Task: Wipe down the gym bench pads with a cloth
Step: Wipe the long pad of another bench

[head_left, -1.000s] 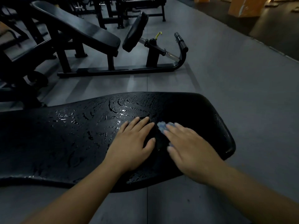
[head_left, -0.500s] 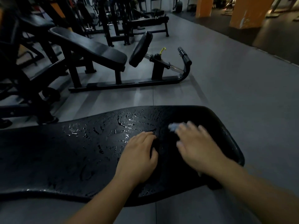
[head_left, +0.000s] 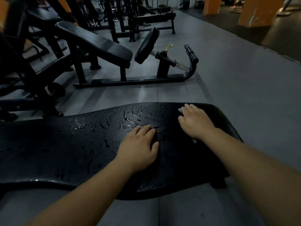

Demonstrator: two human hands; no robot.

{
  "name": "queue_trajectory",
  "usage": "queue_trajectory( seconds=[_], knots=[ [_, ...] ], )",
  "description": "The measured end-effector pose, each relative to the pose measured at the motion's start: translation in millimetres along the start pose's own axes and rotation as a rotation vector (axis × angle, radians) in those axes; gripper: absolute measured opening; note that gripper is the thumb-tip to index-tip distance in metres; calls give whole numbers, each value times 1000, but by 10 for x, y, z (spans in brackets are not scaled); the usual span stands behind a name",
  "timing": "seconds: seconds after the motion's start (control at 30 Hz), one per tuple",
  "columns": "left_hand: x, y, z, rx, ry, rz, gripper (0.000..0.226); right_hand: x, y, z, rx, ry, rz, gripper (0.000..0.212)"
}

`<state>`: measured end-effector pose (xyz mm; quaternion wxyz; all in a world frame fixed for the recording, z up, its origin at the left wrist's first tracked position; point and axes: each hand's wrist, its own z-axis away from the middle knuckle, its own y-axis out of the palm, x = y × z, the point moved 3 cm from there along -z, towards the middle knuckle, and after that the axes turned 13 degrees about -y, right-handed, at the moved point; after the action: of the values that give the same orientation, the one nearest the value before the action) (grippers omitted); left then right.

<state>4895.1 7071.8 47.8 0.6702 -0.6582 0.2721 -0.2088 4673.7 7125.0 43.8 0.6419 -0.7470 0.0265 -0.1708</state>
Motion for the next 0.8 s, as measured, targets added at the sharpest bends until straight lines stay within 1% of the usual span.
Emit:
queue_trajectory(
  seconds=[0.07, 0.13, 0.2, 0.23, 0.27, 0.3, 0.37, 0.4, 0.43, 0.47, 0.5, 0.57, 0.6, 0.63, 0.67, 0.7, 0.77, 0.8],
  knots=[
    [208, -50, -53, -18, 20, -24, 69, 261, 36, -187, -39, -30, 4, 54],
    [393, -26, -44, -17, -70, -42, 77, 609, 105, -29, -19, -220, -40, 52],
    [450, 59, -47, 28, -126, -28, 75, 884, 105, 413, -17, -449, -108, 54],
    [444, 89, -53, 26, -127, -22, 74, 883, 95, 554, -16, -489, -134, 54],
    [426, 88, -66, 12, -120, -20, 72, 781, 81, 551, -23, -472, -115, 52],
    [417, 85, -79, 1, -113, -17, 72, 636, 61, 436, -51, -392, -73, 48],
    [427, 79, -79, -7, -110, -22, 71, 383, 68, -14, -61, -99, -23, 45],
    [437, 85, -68, -9, -108, -21, 71, 371, 78, -226, -76, 6, -10, 46],
    [450, 95, -57, -9, -102, -19, 72, 466, 112, -376, -88, 47, 4, 47],
    [464, 98, -52, -13, -91, -14, 73, 614, 163, -463, -105, 17, -1, 47],
    [483, 86, -66, -24, -75, -6, 75, 794, 215, -439, -103, -95, -16, 48],
    [534, 49, -103, -28, -32, 6, 83, 1133, 267, -3, -47, -382, -53, 52],
    [564, 33, -117, -31, -11, 7, 85, 1204, 239, 282, -37, -484, -91, 53],
    [593, 24, -127, -39, 6, 8, 85, 1201, 161, 487, -41, -536, -105, 50],
    [606, 16, -129, -46, 19, 10, 85, 1098, 105, 563, -72, -547, -86, 45],
    [603, 6, -120, -49, 25, 13, 84, 932, 64, 508, -96, -505, -72, 41],
    [583, 2, -88, -56, 17, 24, 81, 583, 62, 95, -120, -280, -35, 40],
    [584, 2, -72, -66, -3, 21, 79, 555, 68, -102, -121, -176, -48, 42]
  ],
)
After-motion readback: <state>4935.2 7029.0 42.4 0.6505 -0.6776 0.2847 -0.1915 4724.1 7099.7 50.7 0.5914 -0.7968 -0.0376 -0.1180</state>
